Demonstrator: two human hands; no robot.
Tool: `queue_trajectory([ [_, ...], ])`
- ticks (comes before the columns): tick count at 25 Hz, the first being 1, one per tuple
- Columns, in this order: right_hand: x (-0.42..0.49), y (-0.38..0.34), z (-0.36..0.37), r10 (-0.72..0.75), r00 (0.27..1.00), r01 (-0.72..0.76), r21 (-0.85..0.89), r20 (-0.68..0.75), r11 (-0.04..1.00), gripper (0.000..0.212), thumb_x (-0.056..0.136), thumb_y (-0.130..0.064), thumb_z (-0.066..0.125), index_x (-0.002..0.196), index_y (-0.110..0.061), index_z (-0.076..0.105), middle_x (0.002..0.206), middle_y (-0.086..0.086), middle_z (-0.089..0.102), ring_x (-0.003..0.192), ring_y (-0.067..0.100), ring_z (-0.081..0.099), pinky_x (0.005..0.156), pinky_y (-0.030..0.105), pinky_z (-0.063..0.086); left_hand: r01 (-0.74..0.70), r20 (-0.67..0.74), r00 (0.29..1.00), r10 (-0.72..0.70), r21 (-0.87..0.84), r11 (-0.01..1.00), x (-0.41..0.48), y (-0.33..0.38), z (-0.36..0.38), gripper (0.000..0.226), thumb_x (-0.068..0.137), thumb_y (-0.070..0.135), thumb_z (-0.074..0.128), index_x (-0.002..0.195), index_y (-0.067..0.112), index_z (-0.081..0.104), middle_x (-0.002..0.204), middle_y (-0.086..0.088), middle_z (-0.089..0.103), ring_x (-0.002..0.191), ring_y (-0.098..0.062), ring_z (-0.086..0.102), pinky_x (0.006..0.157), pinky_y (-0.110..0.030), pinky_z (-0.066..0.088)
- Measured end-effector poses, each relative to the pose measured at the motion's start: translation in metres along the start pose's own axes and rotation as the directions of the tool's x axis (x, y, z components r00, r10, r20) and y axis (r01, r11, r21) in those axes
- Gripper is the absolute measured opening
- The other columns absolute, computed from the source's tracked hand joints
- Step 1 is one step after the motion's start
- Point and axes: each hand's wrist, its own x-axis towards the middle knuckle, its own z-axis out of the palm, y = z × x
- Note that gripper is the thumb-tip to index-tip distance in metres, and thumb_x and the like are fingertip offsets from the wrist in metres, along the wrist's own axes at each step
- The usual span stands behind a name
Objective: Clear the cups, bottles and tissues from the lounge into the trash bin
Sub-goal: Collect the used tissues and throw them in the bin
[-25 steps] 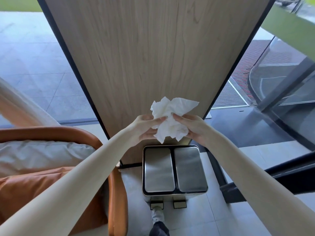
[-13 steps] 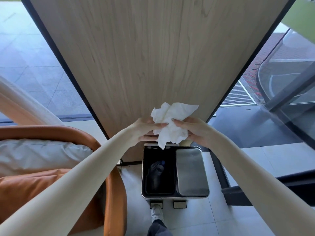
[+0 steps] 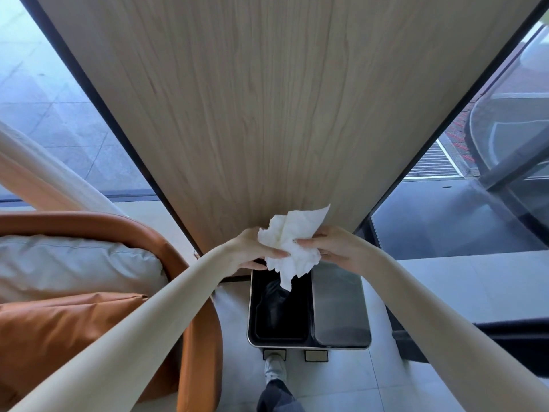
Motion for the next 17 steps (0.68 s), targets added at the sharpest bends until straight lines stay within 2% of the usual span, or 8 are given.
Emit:
queue_trajectory([
  [3,0.011,0.021,-0.001,-0.004,1.0,0.004,0.015,-0.002,1.0,0.048,0.077,-0.019,0.079,0.121,-0.007,0.063,0.116,0.006,0.071,0.11,0.021,0.066,0.098,0.036,0.05,0.01,-0.019,1.0,-0.009,0.044,0.999,0.016,-0.021,0.009,0.044,0.074,0.021,0.083,0.112,0.025,0.062,0.112,0.007,0.069,0.11,-0.01,0.061,0.098,-0.03,0.05],
  [5,0.022,0.035,-0.002,-0.011,1.0,0.011,0.014,-0.023,1.0,0.047,0.077,-0.016,0.079,0.121,-0.008,0.063,0.116,0.007,0.071,0.11,0.022,0.066,0.093,0.032,0.052,-0.032,0.01,0.999,0.031,0.092,0.995,0.036,-0.038,0.015,0.046,0.075,0.019,0.082,0.117,0.021,0.064,0.116,0.004,0.068,0.111,-0.011,0.06,0.099,-0.029,0.048],
  [7,0.041,0.055,-0.007,-0.018,0.998,0.018,-0.006,-0.054,1.0,0.046,0.077,-0.012,0.078,0.12,-0.011,0.063,0.115,0.004,0.072,0.109,0.019,0.066,0.091,0.028,0.053,-0.044,0.026,0.999,0.042,0.099,0.994,0.063,-0.057,0.016,0.065,0.066,0.026,0.086,0.125,0.016,0.061,0.123,0.002,0.066,0.115,-0.014,0.059,0.105,-0.034,0.045],
  [10,0.074,0.099,-0.012,0.045,0.995,-0.048,-0.027,-0.092,0.998,0.054,0.072,-0.016,0.081,0.123,-0.015,0.062,0.119,0.002,0.07,0.116,0.02,0.062,0.105,0.042,0.046,0.049,0.04,0.998,-0.049,0.015,0.999,0.098,-0.097,0.018,0.088,0.063,0.037,0.088,0.138,0.024,0.043,0.143,0.006,0.047,0.13,-0.015,0.046,0.109,-0.028,0.036],
  [12,0.097,0.126,-0.013,0.073,0.984,-0.08,-0.038,-0.161,0.996,0.07,0.074,-0.015,0.081,0.137,-0.014,0.051,0.137,-0.001,0.056,0.132,0.021,0.049,0.111,0.037,0.037,0.125,0.047,0.992,-0.121,-0.108,0.986,0.121,-0.128,0.025,0.116,0.057,0.044,0.09,0.151,0.019,0.027,0.154,-0.003,0.036,0.14,-0.021,0.037,0.109,-0.031,0.035],
  [13,0.107,0.14,-0.012,0.082,0.98,-0.09,-0.037,-0.183,0.995,0.076,0.076,-0.012,0.078,0.143,-0.012,0.043,0.142,-0.002,0.048,0.136,0.02,0.042,0.111,0.031,0.035,0.131,0.03,0.991,-0.128,-0.167,0.977,0.134,-0.145,0.029,0.127,0.049,0.05,0.091,0.152,0.015,0.026,0.155,-0.008,0.035,0.141,-0.022,0.038,0.106,-0.03,0.037],
  [15,0.126,0.165,-0.012,0.091,0.971,-0.106,-0.055,-0.22,0.993,0.069,0.081,-0.002,0.072,0.142,-0.006,0.043,0.141,0.004,0.05,0.13,0.018,0.047,0.099,0.02,0.042,0.148,-0.012,0.988,-0.156,-0.26,0.954,0.152,-0.174,0.032,0.114,0.058,0.043,0.09,0.15,0.011,0.031,0.152,-0.011,0.041,0.137,-0.023,0.043,0.097,-0.026,0.037],
  [17,0.134,0.182,-0.015,0.112,0.964,-0.134,-0.077,-0.239,0.988,0.054,0.084,0.004,0.065,0.136,-0.002,0.049,0.134,0.009,0.056,0.121,0.02,0.054,0.086,0.019,0.048,0.178,-0.059,0.977,-0.207,-0.318,0.931,0.16,-0.192,0.032,0.094,0.073,0.035,0.084,0.149,0.013,0.034,0.148,-0.01,0.045,0.134,-0.022,0.046,0.095,-0.027,0.036],
])
